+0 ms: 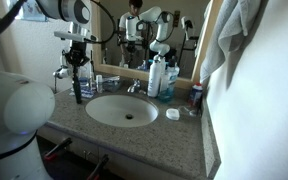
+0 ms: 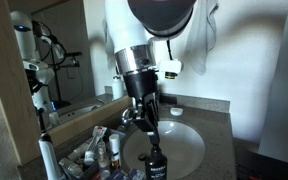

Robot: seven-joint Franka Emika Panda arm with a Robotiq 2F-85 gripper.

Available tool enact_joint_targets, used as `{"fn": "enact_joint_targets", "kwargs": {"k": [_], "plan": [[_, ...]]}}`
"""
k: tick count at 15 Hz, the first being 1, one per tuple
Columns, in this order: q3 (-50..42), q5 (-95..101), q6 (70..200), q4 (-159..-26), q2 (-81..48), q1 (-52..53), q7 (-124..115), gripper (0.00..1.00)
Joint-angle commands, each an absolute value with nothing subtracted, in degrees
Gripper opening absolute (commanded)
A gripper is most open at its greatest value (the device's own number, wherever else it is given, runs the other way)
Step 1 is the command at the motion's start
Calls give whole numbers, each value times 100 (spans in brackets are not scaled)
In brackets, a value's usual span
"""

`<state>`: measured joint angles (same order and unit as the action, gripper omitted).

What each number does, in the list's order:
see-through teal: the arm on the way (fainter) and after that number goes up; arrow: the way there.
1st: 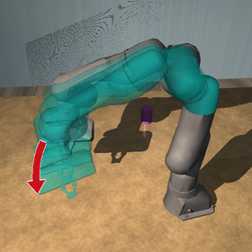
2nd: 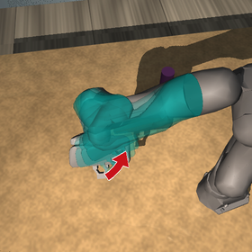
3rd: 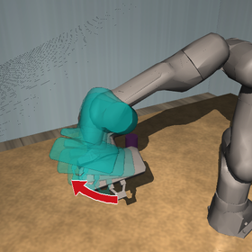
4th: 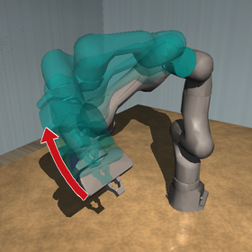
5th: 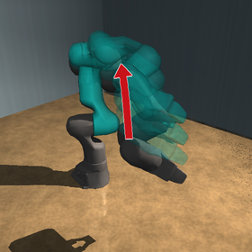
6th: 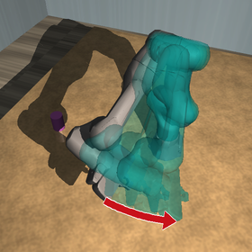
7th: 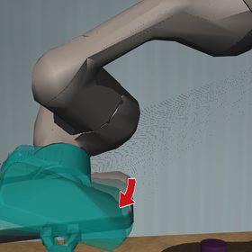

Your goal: Push down the top of the black bottle

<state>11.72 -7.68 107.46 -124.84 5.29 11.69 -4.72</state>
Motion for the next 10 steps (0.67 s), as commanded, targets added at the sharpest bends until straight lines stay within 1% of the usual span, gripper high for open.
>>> {"fn": "enact_joint_targets", "kwargs": {"k": [1, 10], "plan": [[1143, -772, 10826, -12630, 257, 1133, -430, 0], [1074, -690, 10817, -12413, 363, 1116, -219, 0]]}}
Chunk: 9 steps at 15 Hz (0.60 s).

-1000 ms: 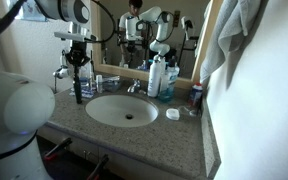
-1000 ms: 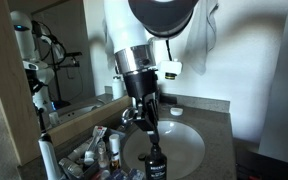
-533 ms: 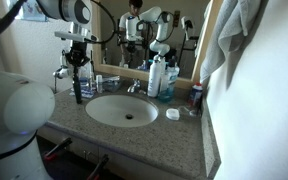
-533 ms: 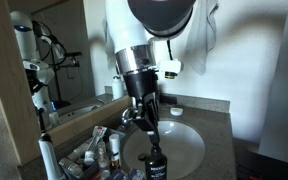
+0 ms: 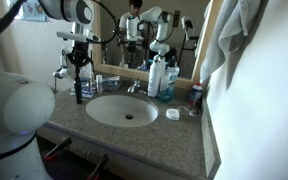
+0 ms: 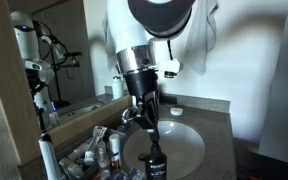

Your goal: Push down the top of the black bottle

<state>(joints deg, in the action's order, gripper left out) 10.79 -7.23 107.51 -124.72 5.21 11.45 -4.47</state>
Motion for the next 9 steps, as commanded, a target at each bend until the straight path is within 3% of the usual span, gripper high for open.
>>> {"fn": "enact_joint_targets", "kwargs": {"k": [1, 9], "plan": [[1079, -649, 10795, -12387, 375, 1119, -165, 0], [1111, -310, 10580, -12141, 364, 1144, 62, 0]]}}
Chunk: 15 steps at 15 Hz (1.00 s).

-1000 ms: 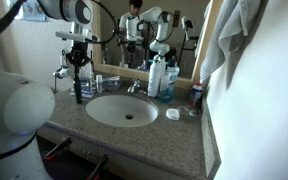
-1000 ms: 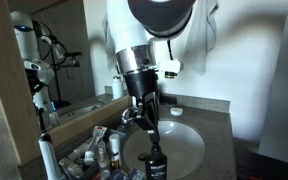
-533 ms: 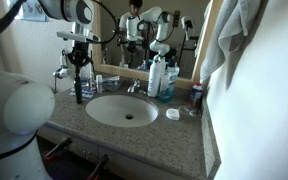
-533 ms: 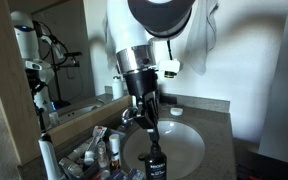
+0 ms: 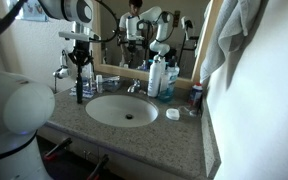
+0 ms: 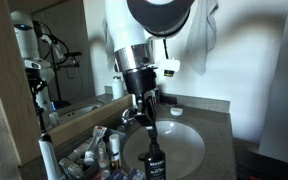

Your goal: Push down the top of the black bottle

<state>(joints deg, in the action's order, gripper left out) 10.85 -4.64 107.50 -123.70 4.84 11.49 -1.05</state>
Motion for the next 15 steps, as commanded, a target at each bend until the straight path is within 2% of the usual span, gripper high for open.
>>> {"fn": "enact_joint_targets", "kwargs": {"k": [1, 9, 15], "plan": [[1116, -287, 10597, -12117, 362, 1150, 121, 0], [1137, -71, 10564, -11851, 370, 1166, 413, 0], [1101, 100, 9968, -11351, 500, 1136, 408, 0]]}}
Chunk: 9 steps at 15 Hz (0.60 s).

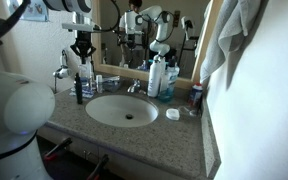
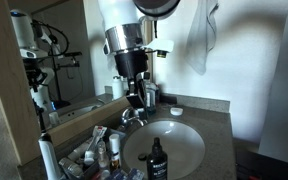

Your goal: Push down the top of the black bottle

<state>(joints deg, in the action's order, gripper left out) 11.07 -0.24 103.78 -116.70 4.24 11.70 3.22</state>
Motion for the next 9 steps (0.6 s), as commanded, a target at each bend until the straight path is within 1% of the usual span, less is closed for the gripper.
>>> {"fn": "enact_joint_targets", "kwargs": {"k": [1, 2, 3, 4, 5, 6, 9], "plan": [[1095, 128, 9859, -11243, 531, 1133, 419, 0], [1088, 159, 9761, -11144, 569, 1129, 420, 0], [1083, 186, 9649, -11032, 592, 1126, 430, 26], [1078, 248, 9521, -10930, 627, 1118, 389, 28], [1070, 307, 9397, -10851, 649, 1104, 337, 34], [1055, 332, 9299, -10786, 672, 1088, 338, 40], [1020, 281, 9187, -10705, 725, 1042, 381, 65]]}}
